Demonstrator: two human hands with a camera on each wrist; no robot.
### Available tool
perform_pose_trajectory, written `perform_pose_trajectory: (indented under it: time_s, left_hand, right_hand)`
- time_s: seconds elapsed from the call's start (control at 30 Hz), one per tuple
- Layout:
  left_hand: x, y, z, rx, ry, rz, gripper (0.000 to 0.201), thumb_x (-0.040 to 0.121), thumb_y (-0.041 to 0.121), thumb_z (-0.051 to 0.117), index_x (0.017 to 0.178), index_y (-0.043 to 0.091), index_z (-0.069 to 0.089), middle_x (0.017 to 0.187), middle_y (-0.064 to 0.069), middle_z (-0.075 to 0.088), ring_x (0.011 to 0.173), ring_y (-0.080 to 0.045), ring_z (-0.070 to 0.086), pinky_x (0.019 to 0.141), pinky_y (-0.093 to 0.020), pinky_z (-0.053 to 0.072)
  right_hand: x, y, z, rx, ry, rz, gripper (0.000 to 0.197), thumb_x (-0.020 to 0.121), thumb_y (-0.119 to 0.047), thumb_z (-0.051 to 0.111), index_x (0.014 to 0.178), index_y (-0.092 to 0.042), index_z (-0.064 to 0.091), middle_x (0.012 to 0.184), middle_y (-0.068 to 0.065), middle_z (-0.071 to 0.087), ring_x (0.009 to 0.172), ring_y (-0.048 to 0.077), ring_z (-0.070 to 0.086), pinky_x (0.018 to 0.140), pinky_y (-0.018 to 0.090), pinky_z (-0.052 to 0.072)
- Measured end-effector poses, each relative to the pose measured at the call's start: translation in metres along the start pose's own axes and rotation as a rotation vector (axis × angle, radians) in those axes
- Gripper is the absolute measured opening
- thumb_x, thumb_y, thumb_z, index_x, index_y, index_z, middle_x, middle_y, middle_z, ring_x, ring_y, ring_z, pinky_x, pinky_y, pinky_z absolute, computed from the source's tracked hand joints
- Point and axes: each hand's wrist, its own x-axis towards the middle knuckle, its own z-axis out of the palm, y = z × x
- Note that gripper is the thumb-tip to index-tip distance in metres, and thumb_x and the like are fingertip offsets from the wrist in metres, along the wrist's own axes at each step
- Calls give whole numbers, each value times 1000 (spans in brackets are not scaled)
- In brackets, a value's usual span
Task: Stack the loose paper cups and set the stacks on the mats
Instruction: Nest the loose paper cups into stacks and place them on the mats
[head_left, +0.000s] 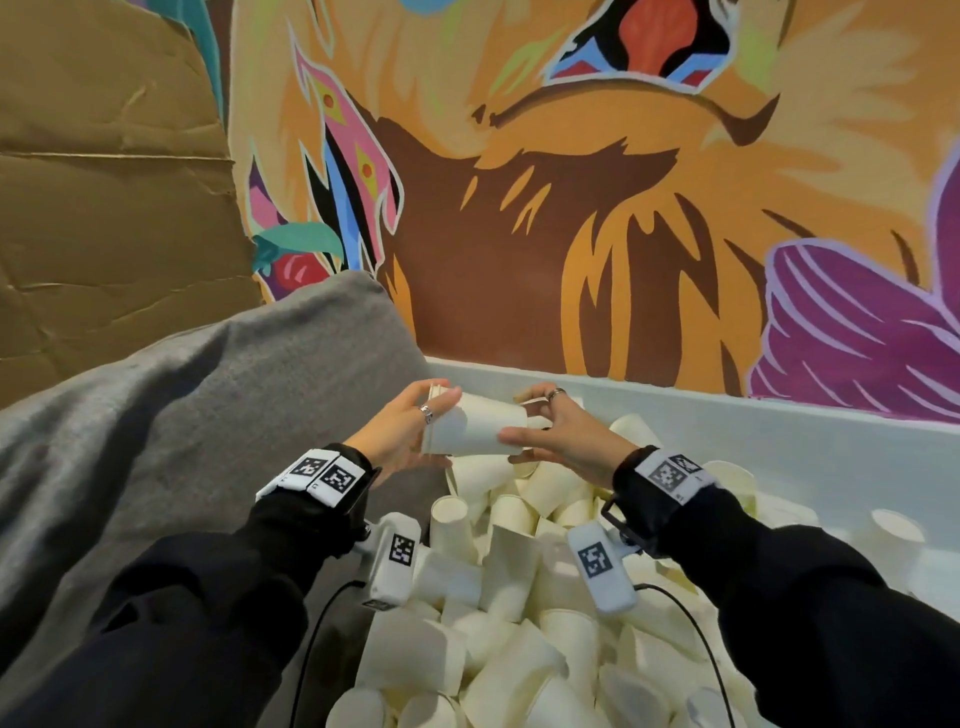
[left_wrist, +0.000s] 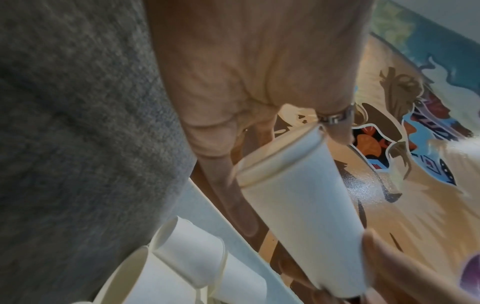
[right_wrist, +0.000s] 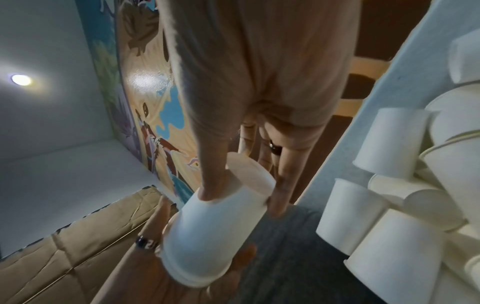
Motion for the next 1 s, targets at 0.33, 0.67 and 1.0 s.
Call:
perform_pose_trajectory:
  time_s: [0.33, 0.67, 1.0]
  left_hand:
    - [16, -4, -31, 61, 187, 127, 44, 83, 18, 70, 120, 24, 47, 110, -6, 55, 97, -26, 59, 77, -43, 56]
    - [25, -9, -35, 75, 228, 130, 46, 81, 21, 72, 119, 27, 47, 119, -10, 53, 102, -28, 58, 73, -40, 58]
    - [31, -1, -26, 9, 231, 175, 46, 83, 21, 70, 120, 26, 45, 123, -11, 51, 104, -26, 56, 71, -36, 57]
  right_hand:
    - [6, 54, 0, -861, -261, 255, 26, 87, -36, 63, 100, -16, 51, 113, 5, 60, 81, 14, 54, 72, 25, 45]
    - [15, 77, 13, -1084, -203, 78, 33, 80, -4, 60, 66, -25, 39, 86, 3, 59, 75, 22, 60, 64, 21, 45]
    - [13, 30, -22, -534, 215, -134, 36, 87, -23, 64, 80, -24, 29, 79, -3, 36, 69, 13, 36, 67, 28, 34]
